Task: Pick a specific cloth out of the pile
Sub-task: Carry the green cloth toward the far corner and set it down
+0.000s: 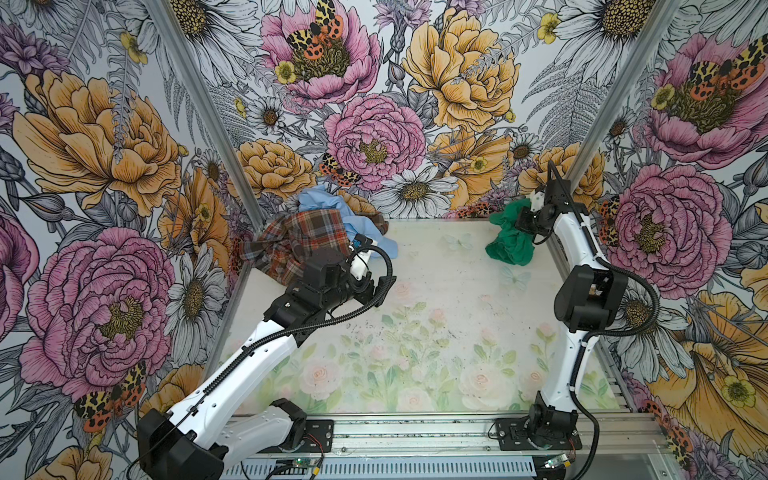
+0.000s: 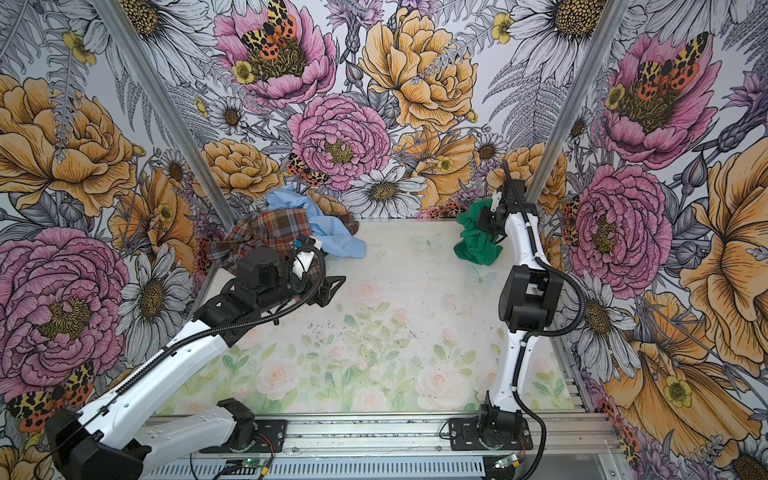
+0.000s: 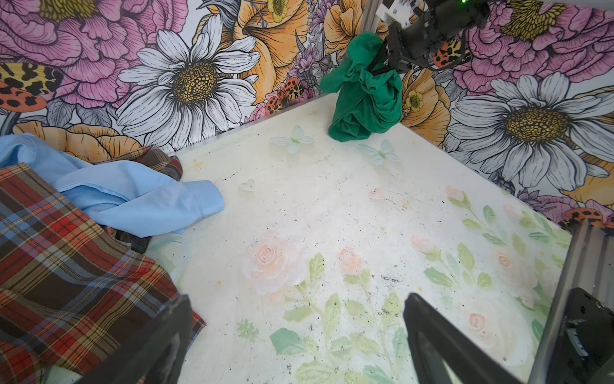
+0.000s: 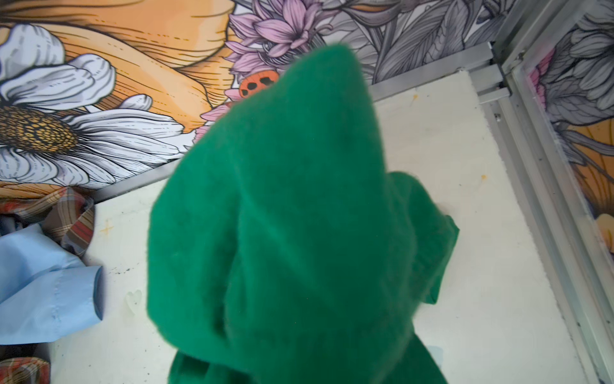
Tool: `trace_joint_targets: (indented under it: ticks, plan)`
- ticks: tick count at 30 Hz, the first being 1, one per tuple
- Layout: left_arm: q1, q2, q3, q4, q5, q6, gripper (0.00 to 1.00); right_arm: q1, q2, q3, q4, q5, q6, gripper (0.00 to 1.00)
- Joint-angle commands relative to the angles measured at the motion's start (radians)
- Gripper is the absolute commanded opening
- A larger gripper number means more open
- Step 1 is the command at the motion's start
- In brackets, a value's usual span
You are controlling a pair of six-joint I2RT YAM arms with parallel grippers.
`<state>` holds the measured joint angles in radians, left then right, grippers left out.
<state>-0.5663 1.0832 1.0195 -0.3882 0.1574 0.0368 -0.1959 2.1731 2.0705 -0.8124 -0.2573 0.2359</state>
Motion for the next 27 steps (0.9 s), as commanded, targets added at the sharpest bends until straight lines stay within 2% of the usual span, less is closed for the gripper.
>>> trace_joint_targets:
  ticks: [1,6,9,14,21,24,27]
  plan:
    - [-0.025,0.004,0.008,0.038,0.016,0.024,0.99,-0.014,0.031,-0.028,0.092,0.015,-0.047,0.0]
    - [-0.053,-0.024,-0.016,0.105,0.139,0.04,0.99,-0.013,0.079,-0.023,0.102,0.015,-0.052,0.0]
    - [-0.062,-0.057,-0.043,0.15,0.192,0.041,0.99,-0.004,0.105,-0.011,0.1,0.076,-0.049,0.0]
    - [-0.063,-0.079,-0.056,0.146,0.186,0.042,0.99,0.0,0.149,-0.005,0.091,0.202,-0.001,0.0]
    - [-0.065,-0.08,-0.053,0.13,0.177,0.047,0.99,0.016,0.189,-0.007,0.042,0.247,-0.031,0.0]
    - [-0.067,-0.07,-0.052,0.13,0.181,0.049,0.99,0.021,0.178,-0.023,0.033,0.247,-0.051,0.1]
    - [-0.07,-0.058,-0.05,0.132,0.184,0.051,0.99,0.021,0.155,-0.029,0.035,0.217,-0.054,0.48]
